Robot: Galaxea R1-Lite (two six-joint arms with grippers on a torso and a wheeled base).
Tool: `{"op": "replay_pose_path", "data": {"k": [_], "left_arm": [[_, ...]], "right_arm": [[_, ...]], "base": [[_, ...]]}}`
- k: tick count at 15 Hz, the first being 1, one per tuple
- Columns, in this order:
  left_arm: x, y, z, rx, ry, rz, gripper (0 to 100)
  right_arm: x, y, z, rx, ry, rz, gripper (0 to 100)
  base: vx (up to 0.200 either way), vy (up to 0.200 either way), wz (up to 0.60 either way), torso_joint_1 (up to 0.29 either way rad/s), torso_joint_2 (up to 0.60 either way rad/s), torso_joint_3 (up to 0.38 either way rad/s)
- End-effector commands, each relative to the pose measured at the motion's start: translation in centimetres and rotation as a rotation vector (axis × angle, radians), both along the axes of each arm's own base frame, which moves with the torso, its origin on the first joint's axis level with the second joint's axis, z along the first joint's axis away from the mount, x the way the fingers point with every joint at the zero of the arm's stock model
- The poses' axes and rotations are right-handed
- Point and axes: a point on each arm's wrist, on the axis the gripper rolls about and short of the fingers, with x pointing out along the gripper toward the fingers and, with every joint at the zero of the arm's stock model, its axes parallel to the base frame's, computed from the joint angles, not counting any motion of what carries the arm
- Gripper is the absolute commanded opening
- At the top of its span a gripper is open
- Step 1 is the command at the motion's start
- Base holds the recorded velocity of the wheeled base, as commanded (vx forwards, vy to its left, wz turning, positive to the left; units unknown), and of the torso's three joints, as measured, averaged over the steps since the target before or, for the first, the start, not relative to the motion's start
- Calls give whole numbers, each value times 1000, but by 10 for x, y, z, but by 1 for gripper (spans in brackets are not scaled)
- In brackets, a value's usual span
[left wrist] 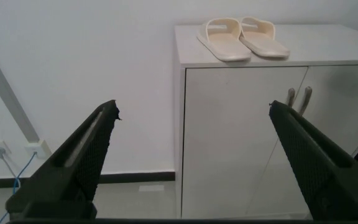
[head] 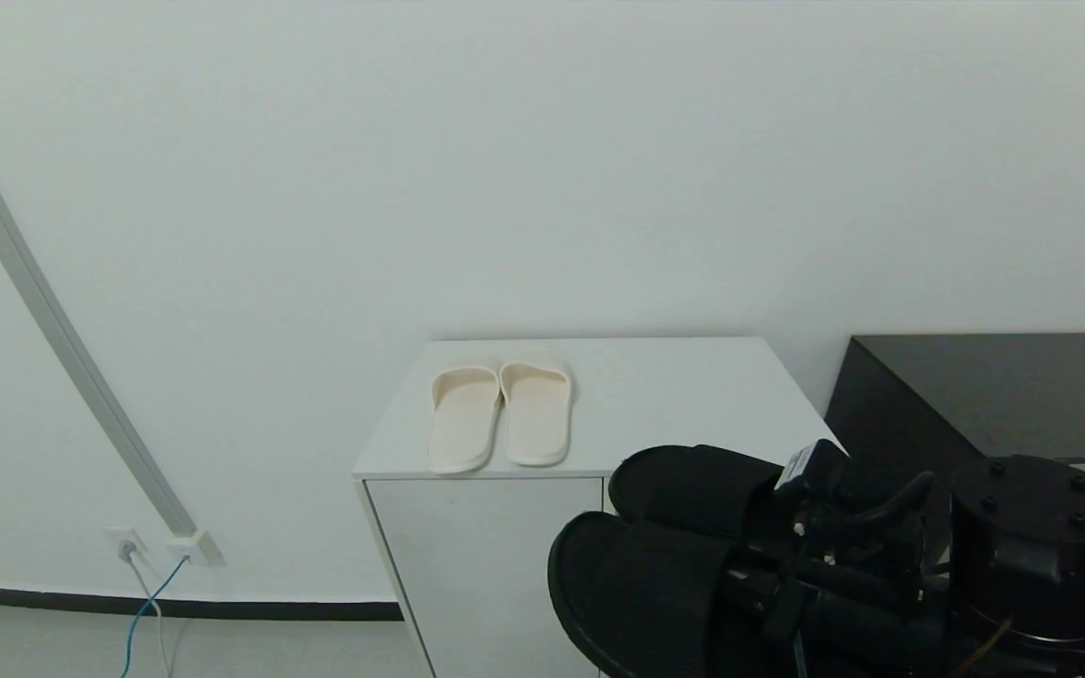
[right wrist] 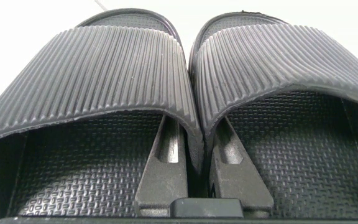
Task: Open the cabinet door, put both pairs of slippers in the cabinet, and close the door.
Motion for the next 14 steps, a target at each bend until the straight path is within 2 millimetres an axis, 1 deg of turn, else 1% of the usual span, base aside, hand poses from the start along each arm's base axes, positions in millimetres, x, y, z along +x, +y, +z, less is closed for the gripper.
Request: {"op": "replay_pose_path", "data": {"k": [1, 6, 10, 14], "left_arm": [[0, 0, 0, 0, -1, 1, 100], [0, 0, 0, 0, -1, 1, 100], [0, 0, 0, 0, 0, 1, 100], [0, 0, 0, 0, 2, 1, 100]], "right_arm": [[-1, 0, -2, -7, 4, 4, 0], [-1, 0, -3, -9, 6, 4, 0], [0, 1, -7, -24, 15, 5, 0], [-3, 1, -5, -19, 8, 5, 0]], "base": [[0, 0, 0, -163, 369, 207], [0, 0, 0, -178, 415, 239], [0, 0, 0, -226, 546, 311], [0, 0, 0, -215, 539, 330]]}}
